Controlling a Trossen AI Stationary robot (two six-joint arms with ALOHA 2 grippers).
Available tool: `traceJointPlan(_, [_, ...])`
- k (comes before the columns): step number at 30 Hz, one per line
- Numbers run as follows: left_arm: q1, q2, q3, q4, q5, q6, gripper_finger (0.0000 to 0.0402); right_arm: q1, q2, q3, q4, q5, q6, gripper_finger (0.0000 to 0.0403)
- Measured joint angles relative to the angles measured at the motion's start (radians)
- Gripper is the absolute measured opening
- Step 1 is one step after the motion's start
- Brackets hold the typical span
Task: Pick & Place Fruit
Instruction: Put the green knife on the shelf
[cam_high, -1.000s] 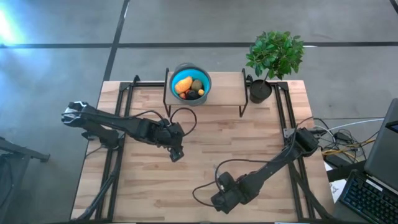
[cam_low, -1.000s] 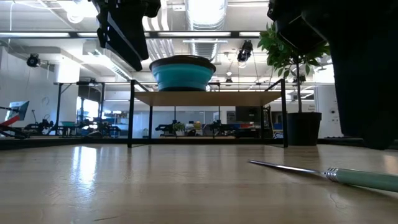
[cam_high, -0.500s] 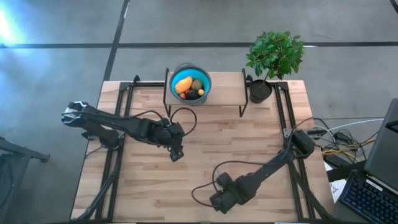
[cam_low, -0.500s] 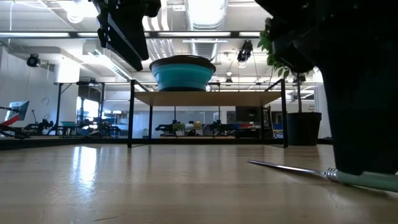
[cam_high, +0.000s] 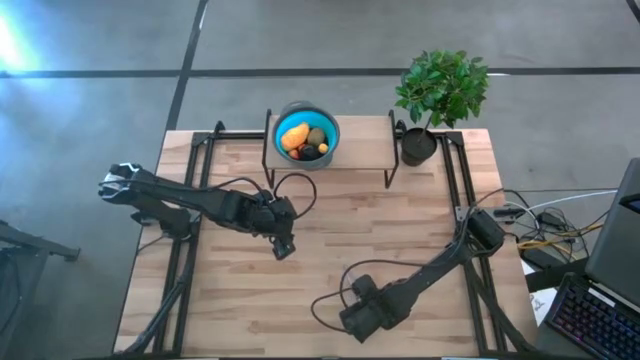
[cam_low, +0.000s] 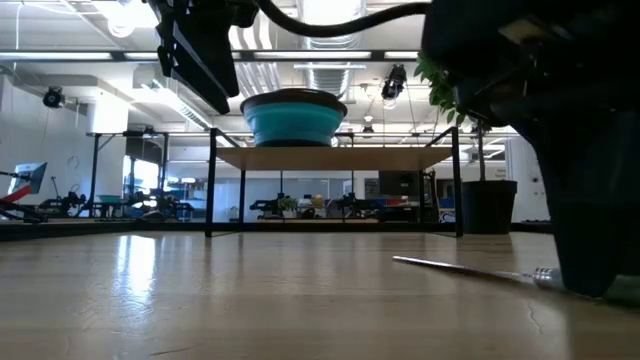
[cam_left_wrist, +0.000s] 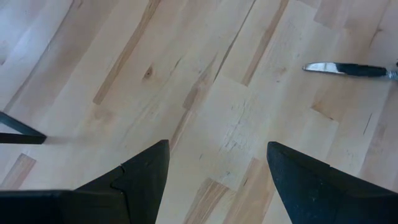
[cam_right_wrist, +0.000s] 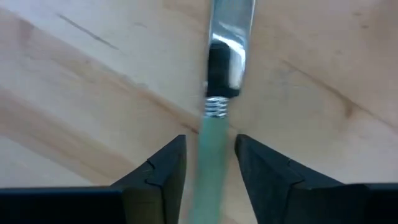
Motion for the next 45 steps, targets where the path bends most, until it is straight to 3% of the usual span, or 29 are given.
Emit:
traceJointPlan(9, [0.000,0.000,0.000,0.000,0.003,0.001,0.0275,-0.001,0.000,-0.002,-0.104,-0.017,-0.002,0.0117])
traceJointPlan(21, [0.000,0.000,0.000,0.000,0.003,0.000,0.0275,-0.010,0.026,-0.004,-0.115,-0.108,-0.225,0.0100])
traceJointPlan(33, [0.000,0.000,0.000,0.000,0.003,-0.001,0.0275,-0.026,0.028,-0.004,-0.119,-0.128,-0.276,0.0056])
traceJointPlan(45, [-0.016,0.000,0.000,0.000,0.073,0.004,0.0275,-0.031,0.028,-0.004,-0.119,-0.127,-0.299,0.0059])
